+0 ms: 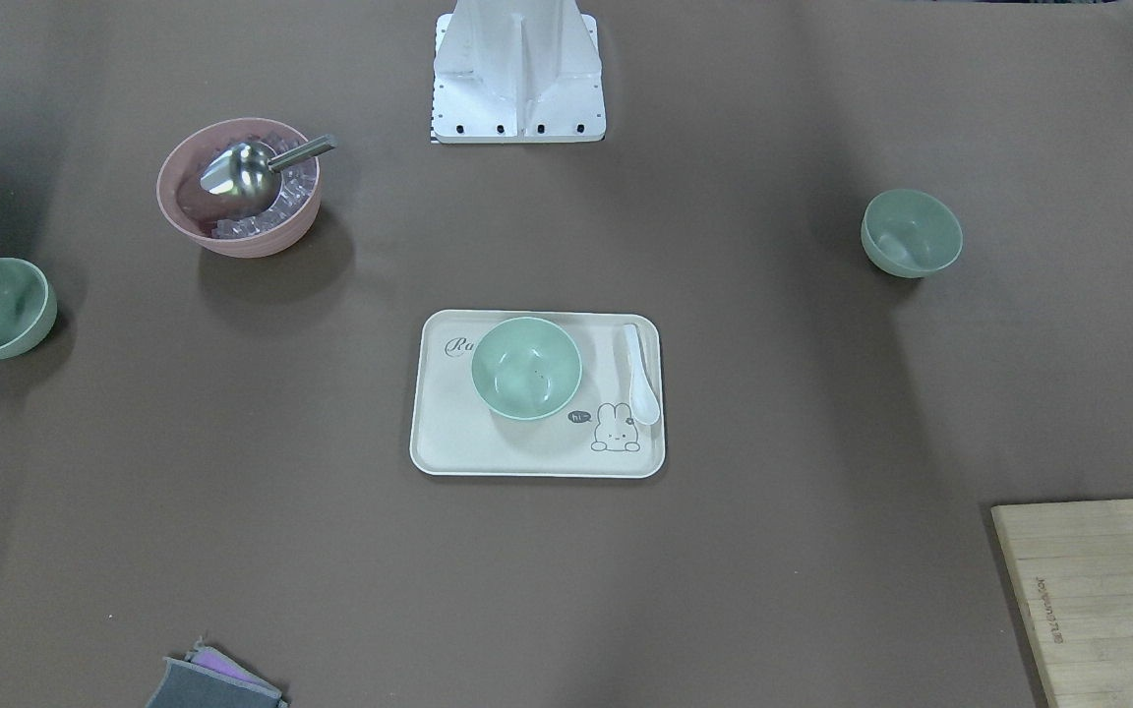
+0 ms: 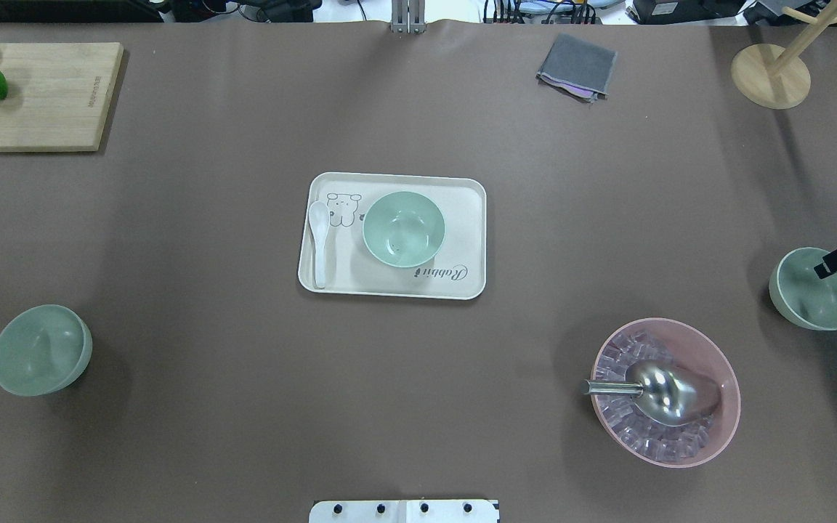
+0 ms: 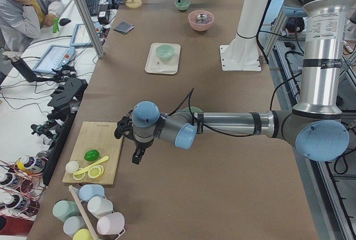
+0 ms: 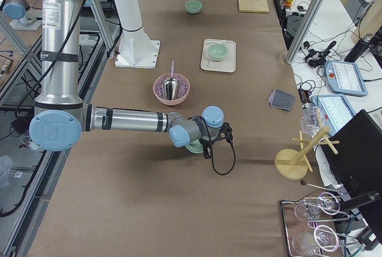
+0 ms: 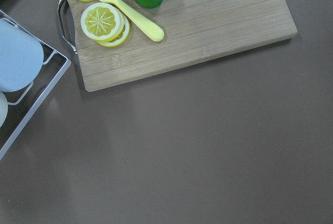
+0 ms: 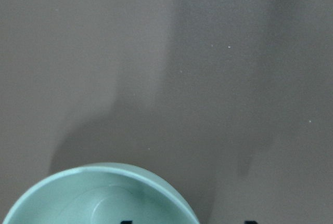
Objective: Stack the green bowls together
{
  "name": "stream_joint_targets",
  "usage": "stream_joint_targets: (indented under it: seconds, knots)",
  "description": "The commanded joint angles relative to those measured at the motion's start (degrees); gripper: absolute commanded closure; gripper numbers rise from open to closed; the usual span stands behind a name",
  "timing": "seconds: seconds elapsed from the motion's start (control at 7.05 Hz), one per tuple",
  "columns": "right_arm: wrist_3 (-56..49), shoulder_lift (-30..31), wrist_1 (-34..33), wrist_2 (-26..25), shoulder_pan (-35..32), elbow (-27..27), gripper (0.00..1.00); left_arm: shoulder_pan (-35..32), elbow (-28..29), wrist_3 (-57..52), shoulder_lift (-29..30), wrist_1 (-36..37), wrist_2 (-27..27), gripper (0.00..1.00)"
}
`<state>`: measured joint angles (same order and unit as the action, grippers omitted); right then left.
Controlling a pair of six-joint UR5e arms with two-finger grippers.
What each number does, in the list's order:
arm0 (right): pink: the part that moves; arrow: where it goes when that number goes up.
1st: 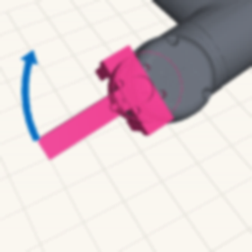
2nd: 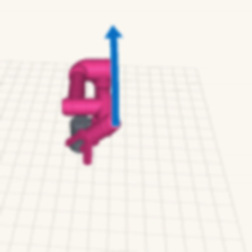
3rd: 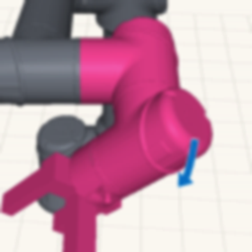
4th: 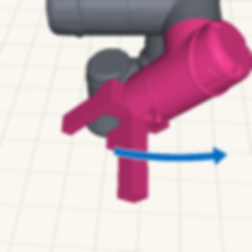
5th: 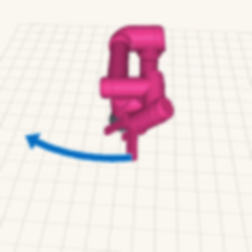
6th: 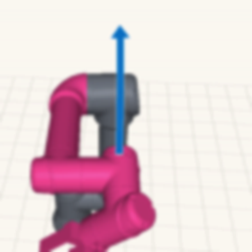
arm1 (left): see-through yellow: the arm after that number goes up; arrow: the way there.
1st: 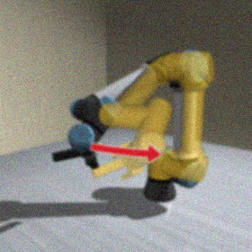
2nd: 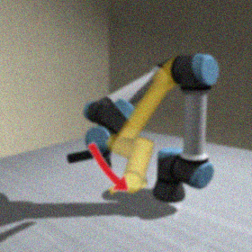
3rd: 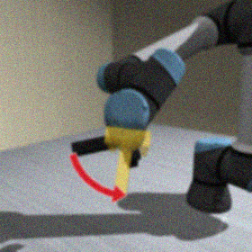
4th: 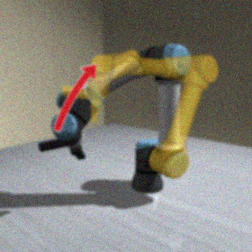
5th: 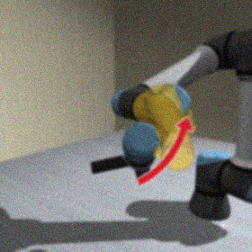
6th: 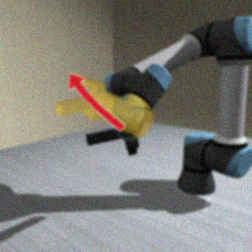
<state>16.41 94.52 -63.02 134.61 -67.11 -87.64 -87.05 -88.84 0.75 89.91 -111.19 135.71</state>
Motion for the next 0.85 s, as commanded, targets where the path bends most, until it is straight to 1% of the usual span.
stream_joint_targets:
  seconds: [0.0,0.14,0.28,0.43,0.57,0.71]
  knots:
    - [-0.1,0.0,0.0,0.0,0.0,0.6,0.67,0.0,0.1,0.6,0.2,0.0,0.0,0.01]
    - [-0.1,0.0,0.0,0.2,0.0,0.9,0.92,1.2,0.1,2.6,0.2,-0.2,0.0,0.01]
    - [-0.1,0.0,0.0,0.3,0.0,0.8,1.00,1.5,0.1,2.9,0.2,-0.2,0.1,0.01]
    - [0.1,0.0,0.0,1.2,0.0,0.9,1.00,1.6,0.2,3.0,0.0,-0.1,0.3,0.02]
    - [0.2,-0.7,-0.6,3.9,-0.2,0.5,1.00,2.1,0.4,3.1,-0.2,0.0,0.4,0.02]
    - [0.4,-2.5,-1.1,5.3,-2.1,0.3,1.00,4.3,0.3,4.9,-0.4,0.1,0.6,0.02]
